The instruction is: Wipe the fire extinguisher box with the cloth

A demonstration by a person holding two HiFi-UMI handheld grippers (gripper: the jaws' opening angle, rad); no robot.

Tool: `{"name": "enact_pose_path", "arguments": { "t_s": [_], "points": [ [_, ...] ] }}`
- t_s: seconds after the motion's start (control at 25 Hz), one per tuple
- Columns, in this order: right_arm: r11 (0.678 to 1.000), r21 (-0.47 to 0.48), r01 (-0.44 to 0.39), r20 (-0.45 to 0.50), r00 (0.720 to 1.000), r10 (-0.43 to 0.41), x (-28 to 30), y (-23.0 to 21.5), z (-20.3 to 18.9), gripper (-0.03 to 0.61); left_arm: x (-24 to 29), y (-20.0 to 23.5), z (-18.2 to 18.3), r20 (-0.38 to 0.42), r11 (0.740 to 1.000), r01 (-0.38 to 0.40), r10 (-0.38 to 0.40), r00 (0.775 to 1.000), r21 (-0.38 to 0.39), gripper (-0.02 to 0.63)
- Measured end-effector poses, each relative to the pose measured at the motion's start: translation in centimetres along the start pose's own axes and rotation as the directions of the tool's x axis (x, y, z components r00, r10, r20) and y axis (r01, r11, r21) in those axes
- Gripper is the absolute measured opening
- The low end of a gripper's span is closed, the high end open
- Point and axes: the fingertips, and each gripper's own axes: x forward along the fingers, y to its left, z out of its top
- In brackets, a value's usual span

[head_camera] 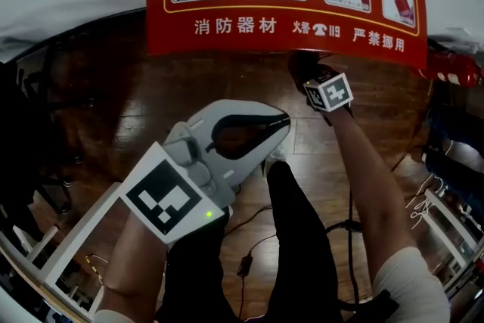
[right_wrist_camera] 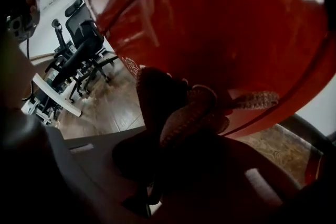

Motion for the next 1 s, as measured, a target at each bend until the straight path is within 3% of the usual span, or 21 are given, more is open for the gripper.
{"name": "enact_pose_path", "arguments": {
  "t_s": [0.16, 0.28, 0.48, 0.72, 0.84, 1.0],
  "points": [
    [1.0, 0.005, -0.01, -0.027, 1.0, 0.01, 2.1, -0.1, -0.9, 0.051, -0.3, 0.4, -1.6, -0.002, 1.0, 0.004, -0.004, 1.0, 0.011, 0.005],
    [1.0, -0.004, -0.022, -0.015, 1.0, 0.022, 0.1, 1.9, 0.0, 0.051, -1.1, 0.1, -1.1, 0.016, 1.0, -0.001, 0.0, 1.0, 0.011, 0.005],
    [0.994, -0.091, -0.055, 0.03, 0.998, 0.058, -8.6, 8.8, 4.5, 0.051, -3.7, -2.5, 2.7, 0.024, 0.999, 0.026, -0.026, 0.999, 0.035, 0.005],
    [0.989, -0.148, -0.029, 0.124, 0.991, 0.048, -20.0, 16.1, 11.9, 0.051, -8.9, -6.3, 7.8, 0.049, 0.997, 0.048, -0.051, 0.998, 0.055, 0.005],
    [0.992, -0.121, -0.022, 0.169, 0.985, 0.043, -21.5, 17.0, 14.8, 0.051, -10.9, -7.4, 8.9, 0.047, 0.996, 0.047, -0.05, 0.998, 0.071, 0.005],
    [0.997, -0.076, -0.011, 0.168, 0.985, 0.024, -19.0, 15.4, 15.4, 0.051, -12.0, -7.0, 8.4, 0.054, 0.999, 0.028, -0.03, 0.998, 0.047, 0.005]
  ]
}}
